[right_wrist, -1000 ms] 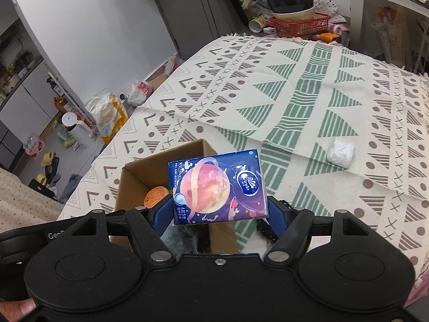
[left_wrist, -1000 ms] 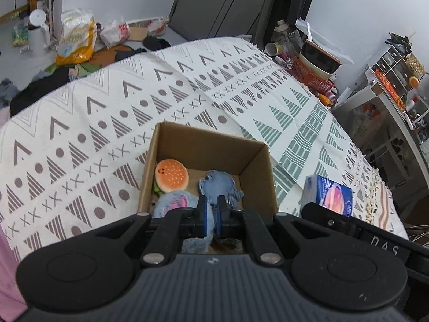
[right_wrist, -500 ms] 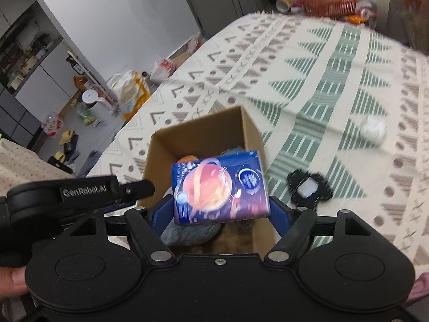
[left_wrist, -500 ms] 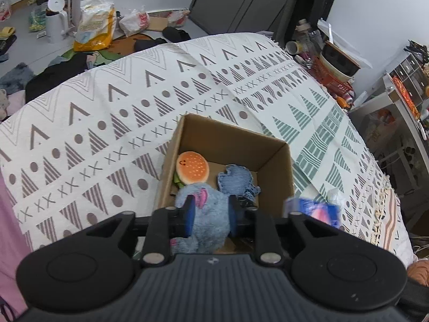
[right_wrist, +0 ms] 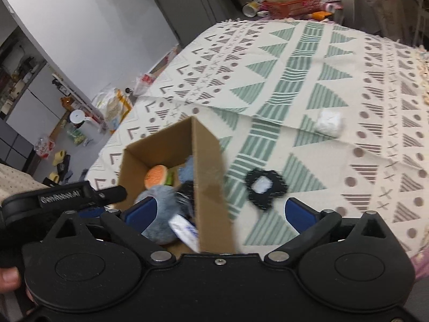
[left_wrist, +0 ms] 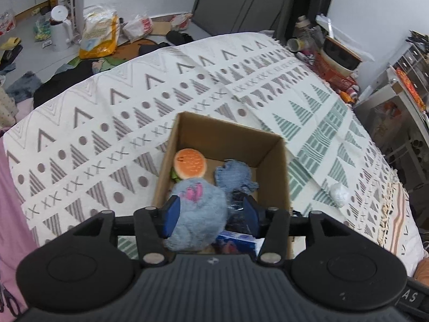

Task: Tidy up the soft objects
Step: 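Carry the bead bag and snack box over the box and open both tools, then move the left tool to the black felt patch while the right tool nears the white ball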

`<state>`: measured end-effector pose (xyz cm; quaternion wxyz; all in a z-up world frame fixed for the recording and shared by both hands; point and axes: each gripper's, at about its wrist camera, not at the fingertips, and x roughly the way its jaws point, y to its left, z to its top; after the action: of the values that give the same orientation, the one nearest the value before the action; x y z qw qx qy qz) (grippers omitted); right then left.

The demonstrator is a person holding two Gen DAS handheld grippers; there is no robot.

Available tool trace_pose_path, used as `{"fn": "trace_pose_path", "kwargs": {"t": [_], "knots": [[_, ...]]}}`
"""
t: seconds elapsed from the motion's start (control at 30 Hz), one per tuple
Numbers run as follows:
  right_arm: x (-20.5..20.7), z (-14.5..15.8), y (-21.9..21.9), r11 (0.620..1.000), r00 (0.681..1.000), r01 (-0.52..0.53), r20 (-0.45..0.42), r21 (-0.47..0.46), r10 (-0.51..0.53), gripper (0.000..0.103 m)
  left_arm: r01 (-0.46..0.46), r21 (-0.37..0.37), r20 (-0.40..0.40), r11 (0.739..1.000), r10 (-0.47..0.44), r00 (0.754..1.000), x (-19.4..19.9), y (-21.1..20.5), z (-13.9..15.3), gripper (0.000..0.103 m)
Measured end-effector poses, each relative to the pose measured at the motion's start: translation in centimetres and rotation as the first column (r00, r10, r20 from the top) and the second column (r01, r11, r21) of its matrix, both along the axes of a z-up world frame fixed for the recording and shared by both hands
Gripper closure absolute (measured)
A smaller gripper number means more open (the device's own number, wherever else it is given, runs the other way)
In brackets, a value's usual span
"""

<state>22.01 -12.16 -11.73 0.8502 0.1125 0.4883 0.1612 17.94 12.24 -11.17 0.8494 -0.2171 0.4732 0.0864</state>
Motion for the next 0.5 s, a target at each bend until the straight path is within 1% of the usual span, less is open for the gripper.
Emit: {"fn": "trace_pose_path", "kwargs": {"t": [0.17,0.33,0.5], "knots": [[-0.3,-0.4,-2.3,0.999,1.000,0.021,-0.005,-0.025,-0.021,0.000,0.034,0.018,0.010,0.999,-0.034,0.999,0.3,-2.0,0.4,0.053],[-0.8,-0.3,-4.1,0.998,0.998,0.044,0.045,-0.055,-0.041,0.000,0.057,0.028,0.008,0.998,-0.057,0.998,0.5,-3.8,0.5,0.053],[-1.0,-0.4,-5.9,0.998,0.997,0.045,0.063,-0.040,-0.043,0.000,0.087,0.048,0.013,0.995,-0.087,0.996,0.7,-5.8,0.8,0.053]]}}
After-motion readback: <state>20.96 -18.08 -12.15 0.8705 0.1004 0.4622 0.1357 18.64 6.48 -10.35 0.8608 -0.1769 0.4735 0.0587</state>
